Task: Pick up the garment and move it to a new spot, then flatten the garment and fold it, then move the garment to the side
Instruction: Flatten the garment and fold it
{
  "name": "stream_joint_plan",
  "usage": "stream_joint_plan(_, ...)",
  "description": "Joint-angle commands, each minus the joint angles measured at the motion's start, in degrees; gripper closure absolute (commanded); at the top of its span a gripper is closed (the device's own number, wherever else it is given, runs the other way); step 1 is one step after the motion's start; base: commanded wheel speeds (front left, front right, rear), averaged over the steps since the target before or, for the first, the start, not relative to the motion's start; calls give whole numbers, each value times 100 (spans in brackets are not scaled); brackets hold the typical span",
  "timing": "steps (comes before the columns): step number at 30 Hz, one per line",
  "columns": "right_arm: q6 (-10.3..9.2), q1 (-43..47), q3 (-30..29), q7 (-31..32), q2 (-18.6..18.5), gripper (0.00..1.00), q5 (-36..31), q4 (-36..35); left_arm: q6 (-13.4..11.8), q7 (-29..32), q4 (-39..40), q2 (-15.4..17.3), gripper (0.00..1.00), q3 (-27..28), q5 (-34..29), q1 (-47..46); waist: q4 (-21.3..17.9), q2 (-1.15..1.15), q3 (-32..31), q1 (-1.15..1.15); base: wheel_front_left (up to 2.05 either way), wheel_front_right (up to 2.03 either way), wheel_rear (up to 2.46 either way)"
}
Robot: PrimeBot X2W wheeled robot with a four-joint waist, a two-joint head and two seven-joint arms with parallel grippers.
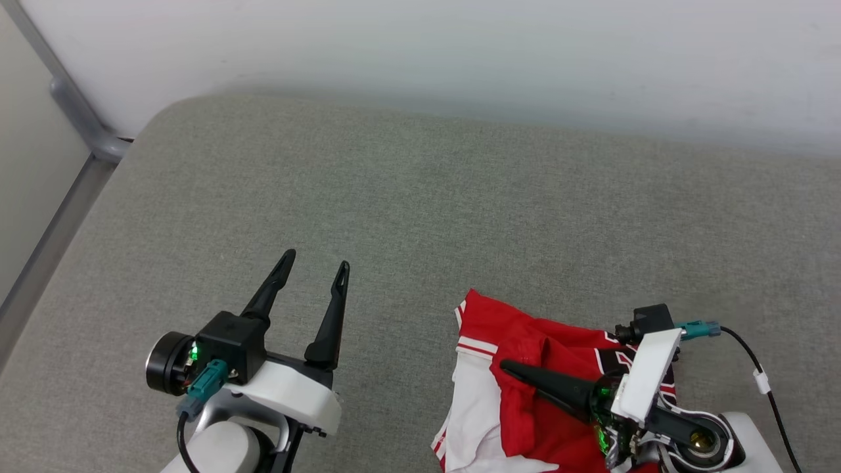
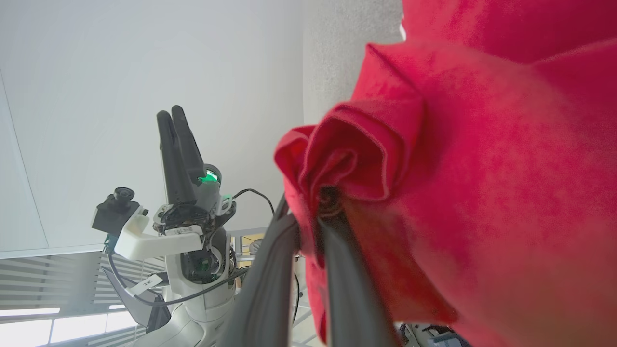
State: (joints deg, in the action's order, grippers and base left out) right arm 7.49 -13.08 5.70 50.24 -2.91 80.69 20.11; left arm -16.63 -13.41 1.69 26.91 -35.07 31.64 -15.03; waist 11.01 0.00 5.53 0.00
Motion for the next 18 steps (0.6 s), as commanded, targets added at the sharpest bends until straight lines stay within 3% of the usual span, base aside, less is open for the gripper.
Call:
stream_joint_plan(1,-2,-96,54,-134,2,100,-13,75,23,-34,-24,-8,0,8,-8,-74,69,0,86,0,0,0,0)
stream_joint_plan(2,-2,-122,112,-227,2,100,0,169,40,-48,-35,-23,0,9,-8,-87,89,0,114,0,0,0,0)
stream_joint_plan(3,-1,-153,178,-302,2,93,-9,263,47,-57,-50,-36,0,13,-10,-100,106,0,146,0,0,0,0)
stream_joint_plan(4,-1,-209,227,-407,2,63,-84,312,49,-62,-68,-48,0,17,-10,-112,111,0,164,0,0,0,0)
stream_joint_plan(5,-1,-244,286,-472,2,0,-55,351,50,-76,-79,-54,0,28,-10,-118,111,0,179,0,0,0,0)
stream_joint_plan(13,-1,-329,644,-1236,-22,0,-412,-214,72,-122,-180,-76,0,73,-12,-53,-36,0,158,0,0,0,0)
stream_joint_plan(18,-1,-297,783,-2703,-496,0,-1965,-737,47,-144,-217,-74,0,124,0,-7,-187,0,94,0,0,0,0)
